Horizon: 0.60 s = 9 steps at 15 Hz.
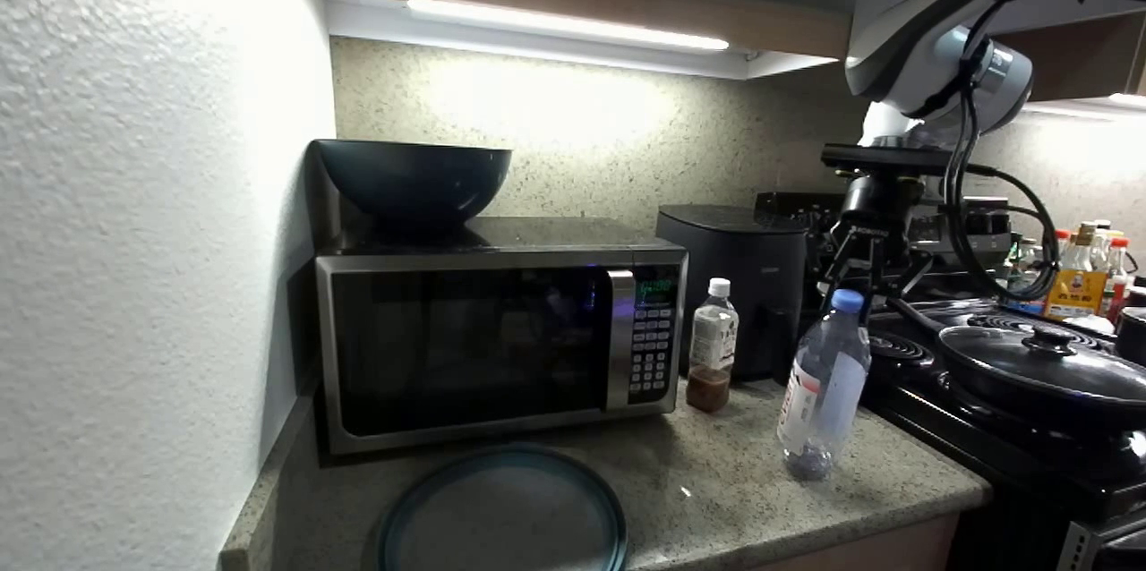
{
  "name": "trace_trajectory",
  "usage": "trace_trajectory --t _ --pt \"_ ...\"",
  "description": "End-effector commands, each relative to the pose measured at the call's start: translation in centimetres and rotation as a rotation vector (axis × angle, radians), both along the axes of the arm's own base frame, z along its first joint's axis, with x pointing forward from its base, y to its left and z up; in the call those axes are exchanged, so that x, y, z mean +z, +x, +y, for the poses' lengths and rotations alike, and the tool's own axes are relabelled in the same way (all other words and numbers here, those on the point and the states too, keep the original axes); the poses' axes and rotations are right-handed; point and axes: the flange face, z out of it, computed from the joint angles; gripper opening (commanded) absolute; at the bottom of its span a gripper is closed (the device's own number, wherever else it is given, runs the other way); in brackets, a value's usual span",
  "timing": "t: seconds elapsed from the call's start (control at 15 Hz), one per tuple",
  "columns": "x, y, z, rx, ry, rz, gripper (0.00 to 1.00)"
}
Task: Remove the bottle from the open cabinet, put it on the counter, put it back in the cabinet and then put it back on the counter
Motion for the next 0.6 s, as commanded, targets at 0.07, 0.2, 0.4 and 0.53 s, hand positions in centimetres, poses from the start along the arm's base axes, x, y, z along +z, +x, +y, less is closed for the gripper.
trace_trajectory --t 0.07,0.2,0.4,0.53 --pt "-0.02 0.82 -0.24 0.018 0.026 -0.015 0.30" --pt "0.00 1.04 -0.33 0.015 0.025 -0.016 0.65" --pt "0.27 1.27 -0.47 0.014 0.025 -0.026 0.82" --pt "0.54 1.31 -0.51 0.014 0.022 -0.034 0.95"
